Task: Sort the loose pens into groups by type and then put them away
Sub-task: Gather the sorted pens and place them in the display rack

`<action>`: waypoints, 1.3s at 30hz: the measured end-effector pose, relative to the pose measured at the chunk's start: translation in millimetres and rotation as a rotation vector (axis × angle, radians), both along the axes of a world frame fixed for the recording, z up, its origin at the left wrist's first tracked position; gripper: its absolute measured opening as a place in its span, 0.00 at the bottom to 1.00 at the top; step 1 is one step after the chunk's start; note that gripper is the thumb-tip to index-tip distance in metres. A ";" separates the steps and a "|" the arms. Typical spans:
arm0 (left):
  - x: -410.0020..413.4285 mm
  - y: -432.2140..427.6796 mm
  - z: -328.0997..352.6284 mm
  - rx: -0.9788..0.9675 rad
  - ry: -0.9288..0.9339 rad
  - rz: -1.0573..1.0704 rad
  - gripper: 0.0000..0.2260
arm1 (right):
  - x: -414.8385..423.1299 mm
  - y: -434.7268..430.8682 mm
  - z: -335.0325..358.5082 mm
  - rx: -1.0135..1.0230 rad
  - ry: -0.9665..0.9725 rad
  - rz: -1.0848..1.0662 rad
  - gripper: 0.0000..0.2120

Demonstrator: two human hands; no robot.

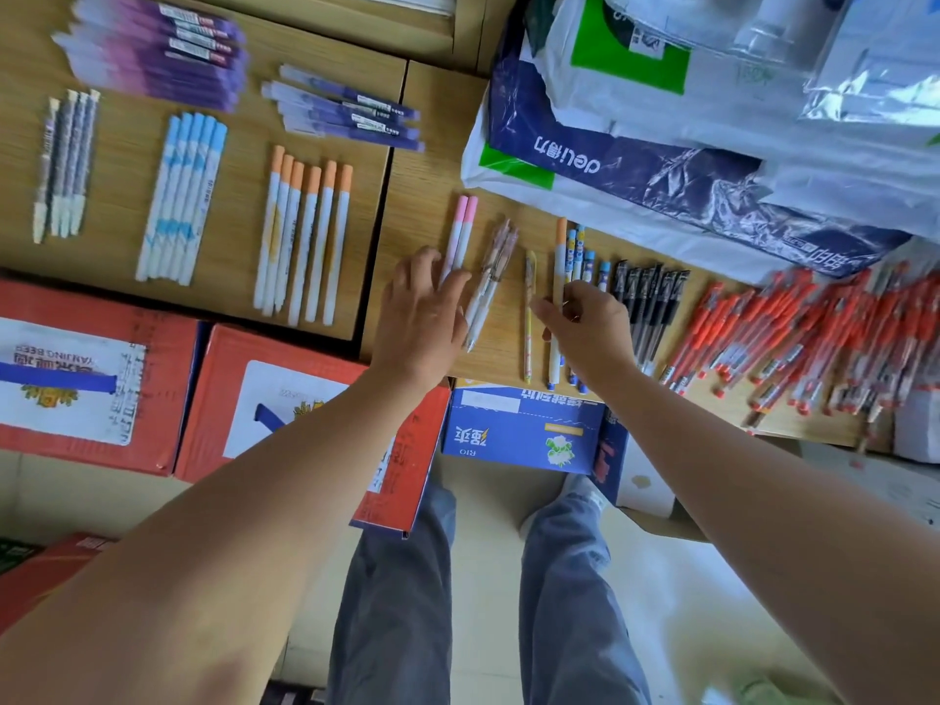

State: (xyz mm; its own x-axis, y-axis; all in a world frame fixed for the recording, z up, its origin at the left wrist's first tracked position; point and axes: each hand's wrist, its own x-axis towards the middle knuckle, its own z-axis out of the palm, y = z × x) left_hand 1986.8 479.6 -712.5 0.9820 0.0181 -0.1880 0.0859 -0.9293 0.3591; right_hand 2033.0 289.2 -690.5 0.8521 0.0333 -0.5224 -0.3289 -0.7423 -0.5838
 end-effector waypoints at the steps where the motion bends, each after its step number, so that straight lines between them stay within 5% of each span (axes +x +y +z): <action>1: 1.0 -0.3 0.8 0.001 0.011 0.010 0.17 | 0.1 -0.6 0.0 0.014 0.015 0.004 0.10; 13: -0.7 19.5 8.8 -0.062 0.044 -0.017 0.22 | 13.9 11.7 6.7 0.081 0.098 0.002 0.08; 21: -9.2 78.6 24.8 -0.028 -0.030 0.179 0.16 | 25.1 80.3 19.7 0.144 0.046 0.061 0.08; 27: -10.6 124.4 18.6 0.091 0.173 0.065 0.23 | 31.3 159.8 10.6 0.177 0.053 0.092 0.13; 39: -11.4 172.2 10.2 -0.176 0.013 0.091 0.16 | 32.6 226.7 -11.5 0.019 0.079 0.114 0.12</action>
State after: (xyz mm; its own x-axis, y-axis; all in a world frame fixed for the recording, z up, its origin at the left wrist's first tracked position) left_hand 1975.5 651.8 -702.4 0.9753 0.0725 -0.2086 0.1723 -0.8405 0.5137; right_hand 2065.7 515.9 -702.0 0.7983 0.1380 -0.5863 -0.2889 -0.7665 -0.5736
